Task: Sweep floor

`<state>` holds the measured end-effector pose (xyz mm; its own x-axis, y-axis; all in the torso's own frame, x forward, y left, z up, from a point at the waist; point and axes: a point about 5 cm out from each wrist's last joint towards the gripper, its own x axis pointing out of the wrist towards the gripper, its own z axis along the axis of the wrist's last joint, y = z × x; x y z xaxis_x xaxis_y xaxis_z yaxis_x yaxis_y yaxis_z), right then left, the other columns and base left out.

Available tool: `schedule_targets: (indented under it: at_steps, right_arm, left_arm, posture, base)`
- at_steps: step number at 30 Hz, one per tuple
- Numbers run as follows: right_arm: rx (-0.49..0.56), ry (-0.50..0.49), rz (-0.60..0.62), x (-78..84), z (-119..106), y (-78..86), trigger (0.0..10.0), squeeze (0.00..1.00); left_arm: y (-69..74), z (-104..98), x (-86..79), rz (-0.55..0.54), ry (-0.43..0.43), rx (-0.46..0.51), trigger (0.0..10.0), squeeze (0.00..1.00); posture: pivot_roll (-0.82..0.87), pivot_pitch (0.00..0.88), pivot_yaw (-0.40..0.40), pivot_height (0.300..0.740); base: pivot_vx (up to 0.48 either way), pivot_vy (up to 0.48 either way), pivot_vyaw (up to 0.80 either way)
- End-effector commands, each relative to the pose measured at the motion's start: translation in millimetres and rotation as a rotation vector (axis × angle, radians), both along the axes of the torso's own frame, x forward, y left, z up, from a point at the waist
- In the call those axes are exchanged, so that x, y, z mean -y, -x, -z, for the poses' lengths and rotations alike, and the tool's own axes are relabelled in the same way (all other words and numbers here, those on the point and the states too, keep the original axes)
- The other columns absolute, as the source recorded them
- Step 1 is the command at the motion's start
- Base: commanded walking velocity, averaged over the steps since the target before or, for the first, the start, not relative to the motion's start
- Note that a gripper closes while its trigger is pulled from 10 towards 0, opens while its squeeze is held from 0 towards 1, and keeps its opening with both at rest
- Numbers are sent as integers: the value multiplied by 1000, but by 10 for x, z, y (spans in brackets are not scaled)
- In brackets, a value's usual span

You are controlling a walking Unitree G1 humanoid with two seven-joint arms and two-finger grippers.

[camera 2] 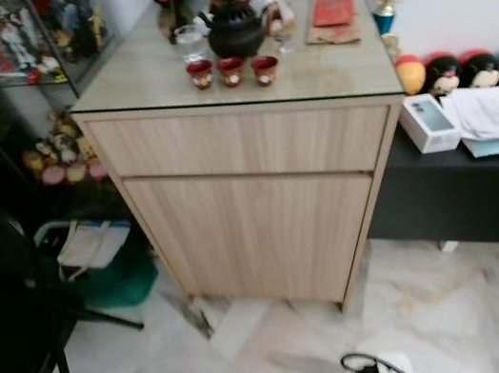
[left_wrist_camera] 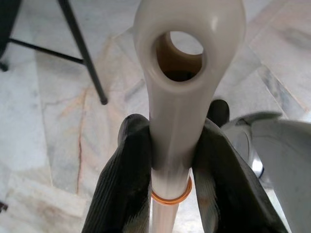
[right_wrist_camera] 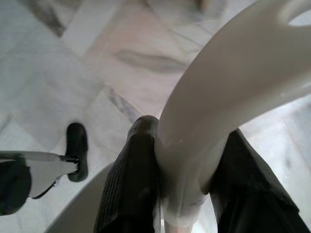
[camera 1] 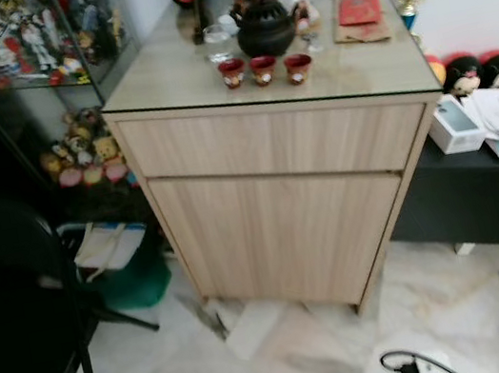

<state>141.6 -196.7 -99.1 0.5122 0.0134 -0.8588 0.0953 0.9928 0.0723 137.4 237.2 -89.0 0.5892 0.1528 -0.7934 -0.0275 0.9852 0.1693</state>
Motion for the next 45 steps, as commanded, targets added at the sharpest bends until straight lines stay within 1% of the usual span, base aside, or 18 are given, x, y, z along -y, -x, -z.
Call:
schedule_targets:
  at_steps: [1, 3, 7, 9, 11, 14, 17, 20, 23, 27, 30, 37, 41, 45]
  right_arm:
    - [21, 14, -6, 29, -24, -49, 10000, 0]
    - [24, 11, -10, 10, -27, -64, 10000, 0]
    - [42, 5, -23, -41, -56, -162, 10000, 0]
    - [46, 4, -26, -57, -63, -184, 10000, 0]
    - [52, 0, -32, -111, -69, -218, 10000, 0]
    - [58, -7, -41, -200, -74, -255, 10000, 0]
    - [61, -14, -50, -296, -74, -277, 10000, 0]
    - [61, -16, -56, -330, -74, -283, 10000, 0]
    - [62, -18, -61, -344, -75, -287, 10000, 0]
    - [67, -19, -68, -349, -85, -310, 10000, 0]
    - [70, -20, -73, -352, -91, -324, 10000, 0]
    - [74, -21, -80, -374, -103, -354, 10000, 0]
    - [80, -28, -84, -431, -115, -388, 10000, 0]
    - [77, -24, -82, -379, -113, -378, 10000, 0]
  left_arm:
    - [68, 41, 29, -4, 11, -40, 10000, 0]
    - [65, 44, 33, -8, 11, -48, 10000, 0]
    - [43, 38, -3, -34, 17, -63, 10000, 0]
    - [29, 33, -13, -38, 17, -65, 10000, 0]
    - [10, 27, -20, -46, 18, -68, 10000, 0]
    - [-82, 3, -9, -43, 18, -64, 10000, 0]
    - [-206, -40, -12, -42, 17, -57, 10000, 0]
    - [-246, -56, -19, -45, 18, -57, 10000, 0]
    - [-255, -57, -14, -47, 18, -59, 10000, 0]
    - [-184, -25, 14, -45, 19, -60, 10000, 0]
    - [-170, -19, 18, -47, 18, -60, 10000, 0]
    - [-173, -19, 18, -57, 17, -60, 10000, 0]
    - [-166, -19, 11, -62, 13, -58, 10000, 0]
    - [-168, -20, 9, -66, 12, -55, 10000, 0]
  posture:
    - [-50, 0, -23, 740]
    - [-49, 0, -25, 740]
    - [-47, 0, -31, 740]
    - [-47, 0, -32, 740]
    - [-47, 0, -33, 740]
    - [-50, 0, -35, 740]
    - [-49, 0, -36, 740]
    - [-51, 0, -39, 740]
    - [-51, 0, -40, 740]
    - [-52, 0, -40, 740]
    - [-52, 0, -40, 740]
    - [-49, 0, -43, 740]
    - [-50, 0, -41, 740]
    - [-46, 0, -41, 740]
  base:
    - [0, 0, 800]
    - [0, 0, 800]
    - [0, 0, 800]
    - [0, 0, 800]
    - [0, 0, 800]
    - [0, 0, 800]
    - [0, 0, 800]
    - [0, 0, 800]
    - [0, 0, 800]
    - [0, 0, 800]
    - [0, 0, 800]
    - [0, 0, 800]
    - [0, 0, 800]
    - [0, 0, 800]
